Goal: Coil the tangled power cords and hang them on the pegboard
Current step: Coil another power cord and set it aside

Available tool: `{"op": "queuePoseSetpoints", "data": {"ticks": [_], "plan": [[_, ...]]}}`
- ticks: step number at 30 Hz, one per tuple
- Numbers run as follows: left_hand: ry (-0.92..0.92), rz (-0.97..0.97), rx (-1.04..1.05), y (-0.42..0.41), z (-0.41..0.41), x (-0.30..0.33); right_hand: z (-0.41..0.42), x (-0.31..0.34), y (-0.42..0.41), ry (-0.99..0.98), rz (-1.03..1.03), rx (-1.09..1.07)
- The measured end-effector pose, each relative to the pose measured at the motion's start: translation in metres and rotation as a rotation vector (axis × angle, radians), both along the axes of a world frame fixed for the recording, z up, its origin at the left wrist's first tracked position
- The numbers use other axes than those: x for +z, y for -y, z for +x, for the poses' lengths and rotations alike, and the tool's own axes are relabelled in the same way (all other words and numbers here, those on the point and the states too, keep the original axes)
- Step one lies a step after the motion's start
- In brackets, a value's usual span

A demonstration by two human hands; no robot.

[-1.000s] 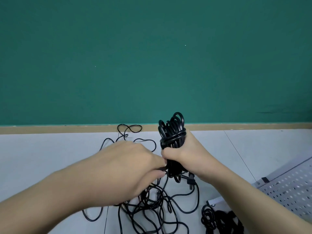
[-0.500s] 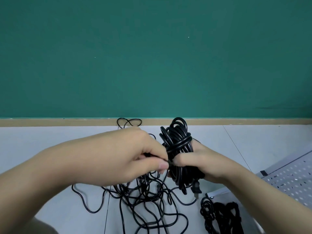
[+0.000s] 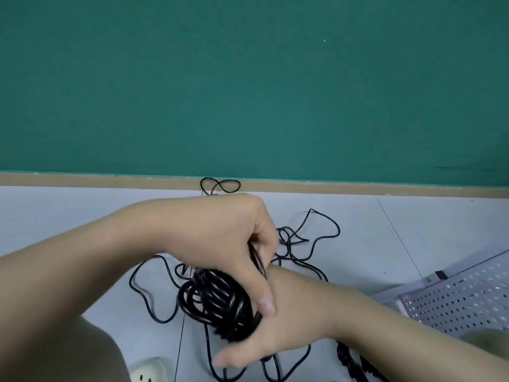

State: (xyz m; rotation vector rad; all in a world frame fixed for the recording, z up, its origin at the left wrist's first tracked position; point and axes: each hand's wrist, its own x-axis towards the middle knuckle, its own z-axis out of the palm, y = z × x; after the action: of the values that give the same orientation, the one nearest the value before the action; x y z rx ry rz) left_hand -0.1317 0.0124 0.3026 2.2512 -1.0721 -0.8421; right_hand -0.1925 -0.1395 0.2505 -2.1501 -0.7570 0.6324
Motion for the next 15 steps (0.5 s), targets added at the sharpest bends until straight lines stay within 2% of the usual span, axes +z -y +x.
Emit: {"op": "queuePoseSetpoints", "data": {"ticks": [3, 6, 11, 15], "plan": [[-0.227, -0.140, 0.108, -0.014, 0.022, -0.006, 0.001, 0.024, 0.000, 0.007, 0.034, -0.005], [-0.376, -0.323, 0.230, -0.017, 0.035, -0.015, 0.008, 0.038, 0.007, -0.103, 0.211, -0.051], [-0.242, -0.446, 0.348, -0.011, 0.040, -0.018, 0.021, 0.033, 0.017, -0.215, 0.379, -0.179], [-0.183, -0.531, 0.460, -0.005, 0.040, -0.023, 0.031, 0.030, 0.026, -0.454, 0.614, -0.359]]}}
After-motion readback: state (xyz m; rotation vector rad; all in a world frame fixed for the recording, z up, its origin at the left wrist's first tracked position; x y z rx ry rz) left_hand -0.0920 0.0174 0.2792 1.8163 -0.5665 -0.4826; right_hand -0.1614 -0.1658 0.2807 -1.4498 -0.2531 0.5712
